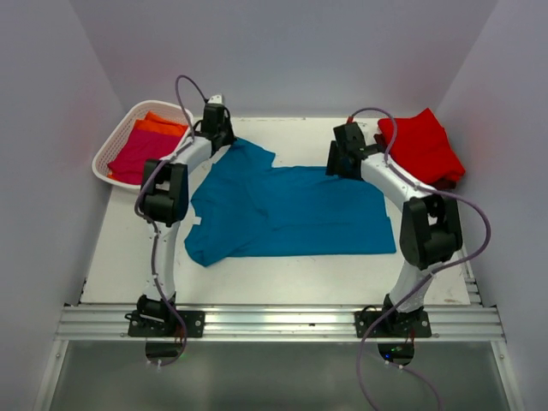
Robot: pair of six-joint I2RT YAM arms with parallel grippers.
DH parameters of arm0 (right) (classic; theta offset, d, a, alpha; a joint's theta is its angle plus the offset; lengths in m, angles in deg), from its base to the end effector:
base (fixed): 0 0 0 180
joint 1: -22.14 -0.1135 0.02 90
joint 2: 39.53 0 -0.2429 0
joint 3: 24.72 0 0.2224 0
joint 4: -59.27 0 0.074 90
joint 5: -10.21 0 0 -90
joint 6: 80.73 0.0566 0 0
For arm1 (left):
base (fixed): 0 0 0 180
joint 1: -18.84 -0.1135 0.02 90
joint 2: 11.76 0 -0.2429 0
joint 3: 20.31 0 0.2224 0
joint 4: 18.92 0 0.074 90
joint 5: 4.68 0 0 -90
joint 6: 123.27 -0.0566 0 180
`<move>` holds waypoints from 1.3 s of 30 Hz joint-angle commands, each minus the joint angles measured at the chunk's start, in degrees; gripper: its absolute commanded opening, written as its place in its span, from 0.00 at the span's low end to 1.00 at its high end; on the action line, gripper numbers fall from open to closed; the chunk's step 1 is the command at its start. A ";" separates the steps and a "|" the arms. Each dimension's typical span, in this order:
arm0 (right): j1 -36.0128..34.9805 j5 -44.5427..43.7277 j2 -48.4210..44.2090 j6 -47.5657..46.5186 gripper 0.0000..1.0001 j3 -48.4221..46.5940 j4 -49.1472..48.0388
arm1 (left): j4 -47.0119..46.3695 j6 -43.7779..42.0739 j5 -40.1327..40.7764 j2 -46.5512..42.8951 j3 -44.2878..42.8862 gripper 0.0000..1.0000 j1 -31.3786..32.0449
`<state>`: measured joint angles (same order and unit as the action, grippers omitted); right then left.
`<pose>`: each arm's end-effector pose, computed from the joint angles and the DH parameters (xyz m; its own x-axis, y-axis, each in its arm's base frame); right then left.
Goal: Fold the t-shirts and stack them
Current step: Grap the side of the flattened tshirt furthest away from the robot with both arms
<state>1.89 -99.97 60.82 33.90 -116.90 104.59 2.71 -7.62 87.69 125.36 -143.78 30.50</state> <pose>0.3440 0.1061 0.2187 -0.7406 0.1437 -0.6564 0.1940 0.9810 -0.0041 0.5104 -0.1029 0.1509 -0.5830 -0.3213 -0.7462 -0.0926 0.9388 -0.3318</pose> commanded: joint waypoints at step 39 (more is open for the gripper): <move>19.63 -0.64 30.86 3.50 0.34 -26.65 1.09 | 0.88 -0.51 1.93 -10.12 5.33 0.00 -4.98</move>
<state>20.99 -99.82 91.07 36.78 -143.83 107.41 4.72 -8.38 89.79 118.71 -138.35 26.35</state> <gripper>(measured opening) 0.359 0.008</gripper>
